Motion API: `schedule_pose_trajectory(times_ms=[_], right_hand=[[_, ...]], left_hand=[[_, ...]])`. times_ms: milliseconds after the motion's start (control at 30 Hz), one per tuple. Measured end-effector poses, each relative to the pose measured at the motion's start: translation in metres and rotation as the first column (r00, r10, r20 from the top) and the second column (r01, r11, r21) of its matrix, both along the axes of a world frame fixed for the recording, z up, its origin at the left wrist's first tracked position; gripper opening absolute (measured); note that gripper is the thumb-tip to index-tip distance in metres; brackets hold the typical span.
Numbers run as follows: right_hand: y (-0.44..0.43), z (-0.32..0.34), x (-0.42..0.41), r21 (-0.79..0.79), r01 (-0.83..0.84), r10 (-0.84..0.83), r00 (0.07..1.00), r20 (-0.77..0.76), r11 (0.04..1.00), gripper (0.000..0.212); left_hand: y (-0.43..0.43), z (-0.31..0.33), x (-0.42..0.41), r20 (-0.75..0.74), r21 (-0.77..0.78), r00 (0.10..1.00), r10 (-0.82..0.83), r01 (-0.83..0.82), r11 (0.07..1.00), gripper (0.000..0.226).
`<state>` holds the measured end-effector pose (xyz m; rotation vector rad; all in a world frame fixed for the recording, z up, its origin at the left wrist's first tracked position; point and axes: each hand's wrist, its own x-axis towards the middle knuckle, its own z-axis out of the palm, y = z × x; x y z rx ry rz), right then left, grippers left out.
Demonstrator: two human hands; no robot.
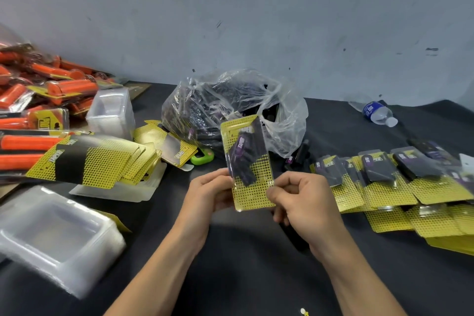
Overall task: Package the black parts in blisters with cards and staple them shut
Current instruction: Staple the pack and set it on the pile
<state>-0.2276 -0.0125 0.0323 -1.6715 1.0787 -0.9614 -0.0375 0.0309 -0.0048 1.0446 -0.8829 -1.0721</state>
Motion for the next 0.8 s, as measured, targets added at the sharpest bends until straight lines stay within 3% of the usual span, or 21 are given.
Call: schedule_pose_trajectory(times_ms=[133, 233, 333, 467, 633, 800], right_hand=[[0.002, 0.008, -0.006, -0.224, 0.001, -0.051, 0.975, -0.216, 0.975, 0.025], [-0.001, 0.013, -0.013, -0.369, 0.146, -0.175, 0.984, -0.045, 0.918, 0.021], [-0.001, 0.013, -0.015, -0.421, 0.107, -0.151, 0.986, -0.071, 0.901, 0.017], [-0.002, 0.008, -0.011, -0.416, 0.164, -0.180, 0.984, 0.002, 0.894, 0.018], [-0.006, 0.000, -0.009, -0.316, 0.162, -0.173, 0.985, -0.005, 0.935, 0.015], [-0.013, 0.008, -0.017, -0.224, 0.101, -0.121, 0.989, -0.079, 0.969, 0.013]], left_hand=[[0.001, 0.003, -0.004, -0.054, -0.056, 0.989, 0.137, -0.140, 0.989, 0.025], [0.003, -0.001, -0.002, -0.131, 0.004, 0.979, 0.156, -0.157, 0.988, 0.045], [0.006, -0.001, -0.003, -0.202, 0.039, 0.972, 0.124, -0.118, 0.992, 0.057], [0.009, -0.003, -0.002, -0.183, 0.036, 0.980, 0.083, -0.078, 0.996, 0.040], [0.009, 0.000, -0.002, -0.164, -0.053, 0.986, 0.011, -0.020, 0.998, 0.056], [-0.001, 0.012, -0.017, -0.097, 0.005, 0.981, 0.168, -0.168, 0.986, 0.040]])
